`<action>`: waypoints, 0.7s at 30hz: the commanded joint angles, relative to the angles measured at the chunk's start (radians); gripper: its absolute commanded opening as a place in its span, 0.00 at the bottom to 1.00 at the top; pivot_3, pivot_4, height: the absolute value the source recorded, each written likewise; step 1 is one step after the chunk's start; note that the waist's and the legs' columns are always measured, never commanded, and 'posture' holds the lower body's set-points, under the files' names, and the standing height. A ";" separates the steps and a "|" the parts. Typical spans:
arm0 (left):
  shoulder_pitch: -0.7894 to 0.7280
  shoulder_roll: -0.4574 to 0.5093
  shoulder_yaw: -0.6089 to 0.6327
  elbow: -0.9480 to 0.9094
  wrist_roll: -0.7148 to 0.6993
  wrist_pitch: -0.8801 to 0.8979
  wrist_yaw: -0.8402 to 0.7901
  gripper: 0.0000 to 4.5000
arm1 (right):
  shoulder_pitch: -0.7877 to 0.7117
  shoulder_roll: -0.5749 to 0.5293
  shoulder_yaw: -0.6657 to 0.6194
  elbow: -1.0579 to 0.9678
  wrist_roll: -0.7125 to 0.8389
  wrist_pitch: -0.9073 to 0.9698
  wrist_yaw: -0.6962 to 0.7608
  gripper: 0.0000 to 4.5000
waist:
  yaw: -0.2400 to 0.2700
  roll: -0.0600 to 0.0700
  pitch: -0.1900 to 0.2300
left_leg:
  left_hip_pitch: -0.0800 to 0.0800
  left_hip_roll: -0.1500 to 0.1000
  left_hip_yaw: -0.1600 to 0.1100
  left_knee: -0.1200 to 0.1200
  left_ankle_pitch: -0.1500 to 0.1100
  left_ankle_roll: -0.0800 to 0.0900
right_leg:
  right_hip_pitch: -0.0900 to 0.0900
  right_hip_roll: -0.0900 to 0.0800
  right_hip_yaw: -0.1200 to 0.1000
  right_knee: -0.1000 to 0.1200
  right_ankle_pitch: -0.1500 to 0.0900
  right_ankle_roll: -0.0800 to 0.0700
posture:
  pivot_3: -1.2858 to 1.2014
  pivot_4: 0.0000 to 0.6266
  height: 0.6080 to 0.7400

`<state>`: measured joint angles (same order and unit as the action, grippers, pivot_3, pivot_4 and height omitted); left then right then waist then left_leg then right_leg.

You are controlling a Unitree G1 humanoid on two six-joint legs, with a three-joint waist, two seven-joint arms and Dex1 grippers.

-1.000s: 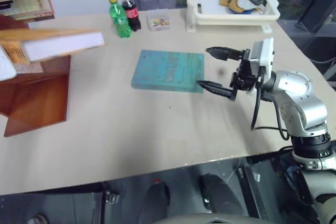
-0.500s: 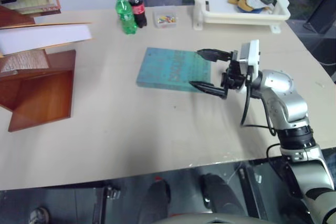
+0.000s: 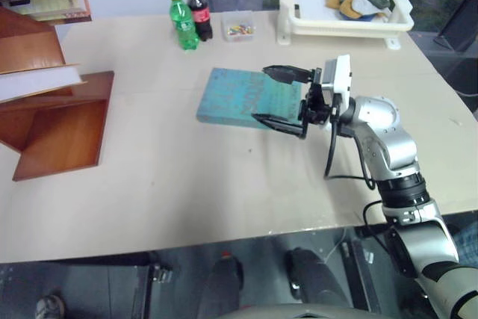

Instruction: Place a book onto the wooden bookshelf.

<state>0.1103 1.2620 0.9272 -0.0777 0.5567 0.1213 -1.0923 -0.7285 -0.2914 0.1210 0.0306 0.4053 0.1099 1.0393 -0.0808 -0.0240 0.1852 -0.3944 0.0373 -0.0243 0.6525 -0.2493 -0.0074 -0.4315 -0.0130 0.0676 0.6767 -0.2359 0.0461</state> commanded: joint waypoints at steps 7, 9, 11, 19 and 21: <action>-0.158 0.161 -0.330 0.210 -0.077 0.051 0.090 0.15 | 0.037 -0.006 -0.006 -0.149 0.018 0.061 -0.060 1.00 | 0.012 0.006 -0.001 | 0.002 0.000 0.000 0.001 0.000 0.000 | 0.000 0.002 0.000 0.003 0.000 0.000 | 0.52 0.24 1.00; -0.163 0.164 -0.327 0.205 -0.087 0.060 0.078 0.15 | 0.043 -0.014 -0.008 -0.163 0.021 0.065 -0.055 1.00 | 0.016 0.007 -0.002 | 0.002 0.001 -0.001 0.001 0.000 0.000 | 0.000 0.003 0.000 0.004 0.000 -0.001 | 0.52 0.24 1.00; -0.144 0.158 -0.288 0.192 -0.085 0.067 0.061 0.15 | 0.046 -0.021 -0.010 -0.172 0.027 0.068 -0.047 1.00 | 0.016 0.007 -0.002 | 0.002 0.001 -0.001 0.001 0.001 0.000 | 0.000 0.003 0.000 0.004 0.000 -0.001 | 0.52 0.24 1.00; -0.072 0.103 -0.185 0.097 -0.089 0.114 0.018 0.15 | 0.014 -0.023 -0.019 -0.161 0.060 0.053 -0.009 1.00 | 0.011 0.007 -0.002 | 0.001 0.001 0.001 0.001 0.001 0.000 | 0.000 0.002 0.001 0.002 0.000 -0.001 | 0.52 0.24 1.00; -0.066 0.094 -0.177 0.080 -0.097 0.132 0.014 0.15 | 0.001 -0.015 -0.020 -0.155 0.072 0.061 -0.006 1.00 | 0.011 0.007 -0.002 | 0.000 0.001 0.001 0.001 0.001 0.000 | 0.000 0.002 0.001 0.001 0.000 -0.001 | 0.52 0.24 1.00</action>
<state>0.0361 1.3729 0.7366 0.0149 0.4864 0.2256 -1.0451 -0.6909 -0.3124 0.1196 -0.1030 0.4498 0.1814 1.0260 -0.0697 -0.0174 0.1834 -0.3947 0.0377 -0.0229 0.6534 -0.2487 -0.0078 -0.4320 -0.0118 0.0685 0.6775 -0.2363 0.0450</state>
